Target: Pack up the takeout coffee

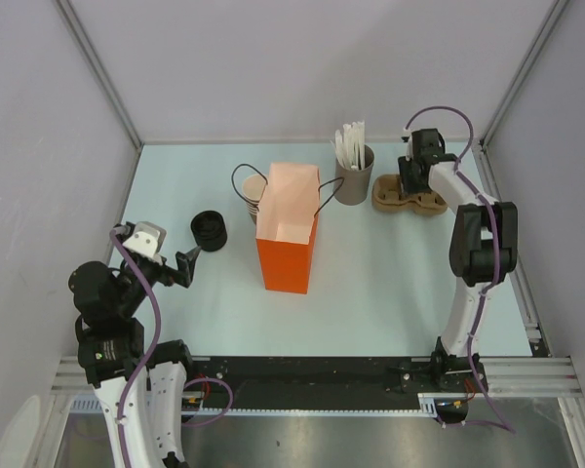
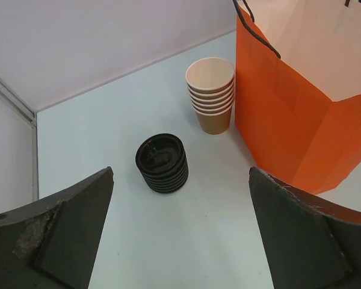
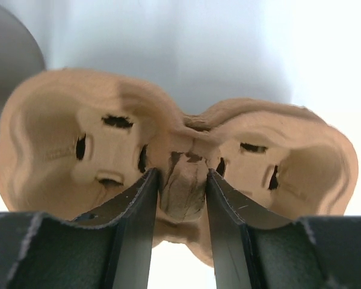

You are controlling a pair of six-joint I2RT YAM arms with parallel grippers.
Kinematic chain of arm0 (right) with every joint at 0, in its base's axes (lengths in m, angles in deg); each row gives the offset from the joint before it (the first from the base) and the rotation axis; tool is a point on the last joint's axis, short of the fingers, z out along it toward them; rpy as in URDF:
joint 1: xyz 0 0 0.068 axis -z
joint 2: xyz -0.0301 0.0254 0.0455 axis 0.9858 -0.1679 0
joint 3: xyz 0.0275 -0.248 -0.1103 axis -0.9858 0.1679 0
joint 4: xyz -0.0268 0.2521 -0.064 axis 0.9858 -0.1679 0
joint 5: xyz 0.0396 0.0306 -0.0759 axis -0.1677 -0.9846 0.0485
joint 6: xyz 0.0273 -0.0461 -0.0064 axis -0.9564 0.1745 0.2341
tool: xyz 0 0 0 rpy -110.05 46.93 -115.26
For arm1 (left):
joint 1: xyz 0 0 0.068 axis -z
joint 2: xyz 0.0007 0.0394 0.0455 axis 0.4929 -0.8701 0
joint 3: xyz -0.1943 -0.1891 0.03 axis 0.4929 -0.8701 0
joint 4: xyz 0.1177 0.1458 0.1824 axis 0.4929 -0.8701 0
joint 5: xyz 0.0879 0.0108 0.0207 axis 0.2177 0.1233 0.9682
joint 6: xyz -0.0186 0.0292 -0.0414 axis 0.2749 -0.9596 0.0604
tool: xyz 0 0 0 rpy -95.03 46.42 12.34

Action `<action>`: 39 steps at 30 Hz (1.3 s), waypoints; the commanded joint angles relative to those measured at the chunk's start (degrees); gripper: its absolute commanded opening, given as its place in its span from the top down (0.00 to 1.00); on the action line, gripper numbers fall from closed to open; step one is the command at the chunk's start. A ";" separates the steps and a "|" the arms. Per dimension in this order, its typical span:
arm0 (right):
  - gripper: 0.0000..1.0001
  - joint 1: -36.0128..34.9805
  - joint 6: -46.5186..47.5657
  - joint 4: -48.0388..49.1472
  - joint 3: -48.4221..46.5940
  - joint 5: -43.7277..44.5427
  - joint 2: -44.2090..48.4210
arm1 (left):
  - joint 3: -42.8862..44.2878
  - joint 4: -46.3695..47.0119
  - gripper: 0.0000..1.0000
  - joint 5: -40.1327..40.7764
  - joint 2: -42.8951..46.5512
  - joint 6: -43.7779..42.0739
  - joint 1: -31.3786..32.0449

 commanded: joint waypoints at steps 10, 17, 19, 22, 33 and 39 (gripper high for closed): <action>0.41 0.09 15.79 -1.56 -14.00 -7.67 -6.50 | -0.17 1.69 0.01 -1.69 0.00 0.95 -1.08; 0.33 0.01 15.62 -2.02 -9.88 -9.08 -4.04 | -0.17 1.69 0.00 -1.69 -0.09 0.95 -1.08; 0.33 0.09 15.44 -1.23 -7.86 -8.20 -3.16 | -0.17 1.69 0.01 -1.78 -0.09 0.95 -0.99; 0.34 1.06 14.30 0.27 -6.36 -8.02 -2.72 | -0.17 1.61 0.01 -1.87 0.00 0.95 -1.08; 0.50 3.00 12.98 0.71 -4.95 -10.92 -0.79 | -0.34 1.78 0.01 -1.96 -0.17 1.03 -1.08; 0.62 2.82 12.45 0.89 -5.30 -11.54 0.44 | -0.34 1.78 0.01 -1.87 -0.09 1.03 -1.16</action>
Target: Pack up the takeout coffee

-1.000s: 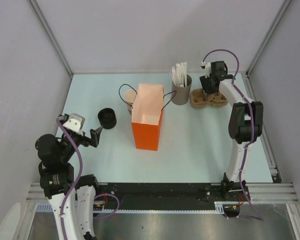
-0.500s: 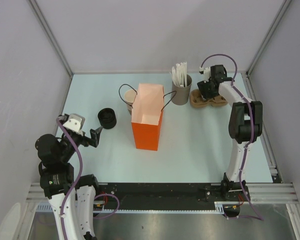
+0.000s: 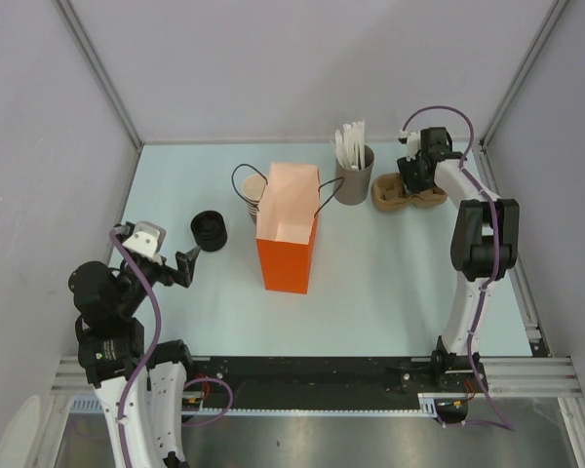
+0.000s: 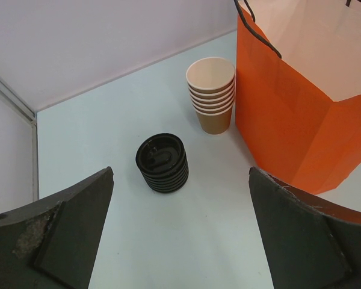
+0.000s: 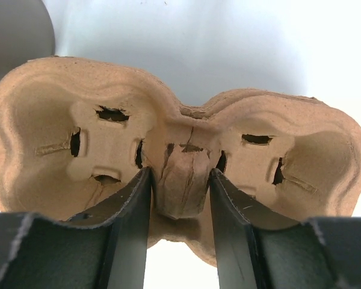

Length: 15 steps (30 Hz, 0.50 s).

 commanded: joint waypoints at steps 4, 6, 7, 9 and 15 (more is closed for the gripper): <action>0.65 -0.52 -0.44 1.74 -0.47 -0.39 5.76 | -0.32 1.87 0.01 -1.89 -0.06 1.10 -0.86; 0.68 -0.79 -0.01 1.65 -0.65 0.05 6.20 | -0.50 1.87 0.01 -1.89 -0.06 1.10 -0.94; 0.68 -0.79 0.08 1.57 -0.73 0.23 6.28 | -0.50 1.87 0.01 -1.89 0.02 1.10 -0.95; 0.69 -0.97 0.35 1.65 -0.82 0.49 6.55 | -0.58 1.87 0.01 -1.89 0.20 1.10 -0.95; 0.59 -0.97 0.52 1.21 -0.82 1.02 5.67 | -0.67 1.96 0.01 -1.89 0.20 1.01 -0.86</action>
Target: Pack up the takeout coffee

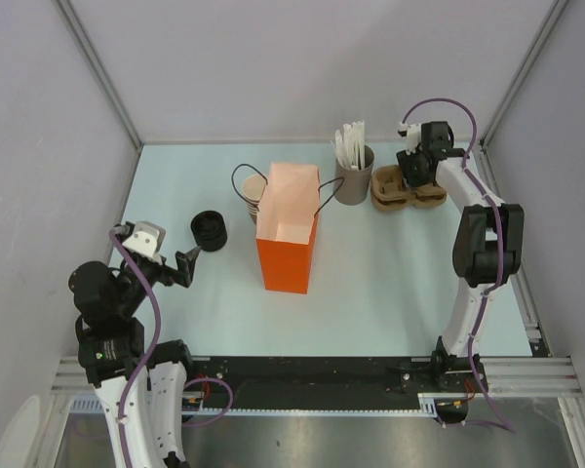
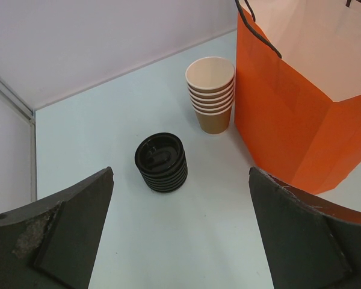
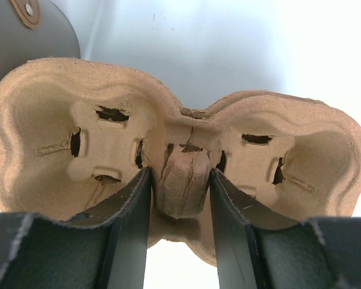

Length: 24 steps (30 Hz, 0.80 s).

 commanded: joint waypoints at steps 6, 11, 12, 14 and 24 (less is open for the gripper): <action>0.53 0.13 0.70 1.15 -0.16 1.41 1.03 | -0.61 1.96 0.01 -1.87 0.26 0.55 -0.86; 0.48 0.39 0.61 1.15 -0.16 0.89 1.12 | -0.69 1.96 0.00 -1.87 0.26 0.64 -0.86; 0.47 0.48 0.70 1.15 -0.16 0.89 1.03 | -0.69 1.96 0.01 -1.87 0.26 0.64 -0.86; 0.47 0.48 0.70 1.15 -0.08 0.71 1.03 | -0.69 1.96 0.01 -1.87 0.26 0.73 -0.94; 0.45 1.01 0.44 1.24 0.45 0.10 0.42 | -0.78 1.96 0.01 -1.78 0.35 0.64 -0.95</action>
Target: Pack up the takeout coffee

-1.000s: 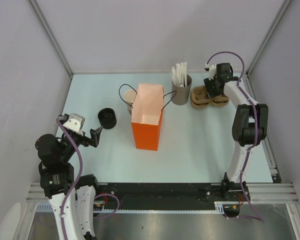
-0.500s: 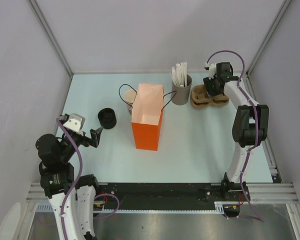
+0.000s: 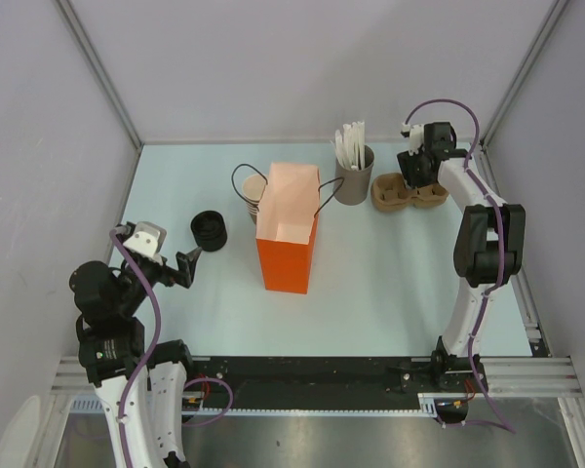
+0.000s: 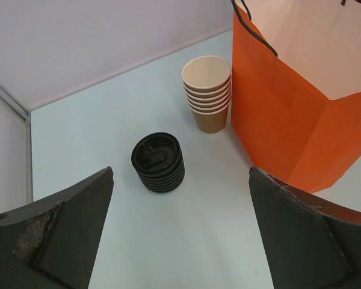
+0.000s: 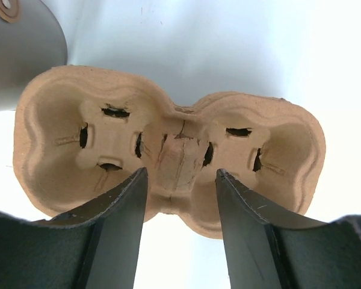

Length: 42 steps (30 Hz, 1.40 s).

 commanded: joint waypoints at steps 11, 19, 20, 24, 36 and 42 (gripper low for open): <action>0.52 0.44 0.19 1.04 0.63 -2.43 0.06 | -0.45 2.02 0.01 -1.12 0.26 0.70 -1.03; 0.56 0.70 -0.07 1.48 0.89 -2.34 -0.55 | -0.54 2.02 0.00 -1.13 0.44 0.62 -1.12; 0.56 0.62 -0.07 1.39 0.98 -2.34 -0.64 | -0.54 2.02 0.01 -1.04 0.44 0.62 -1.21; 0.59 0.70 -0.07 1.57 0.98 -2.43 -0.73 | -0.54 2.11 0.01 -1.04 0.27 0.62 -1.21; 0.77 0.62 0.02 1.65 0.54 -2.43 -0.02 | -0.54 2.11 0.01 -1.21 0.18 0.71 -1.21; 0.78 0.62 -0.16 0.78 -0.51 -2.69 1.38 | -0.54 2.11 0.01 -1.21 0.18 0.79 -1.39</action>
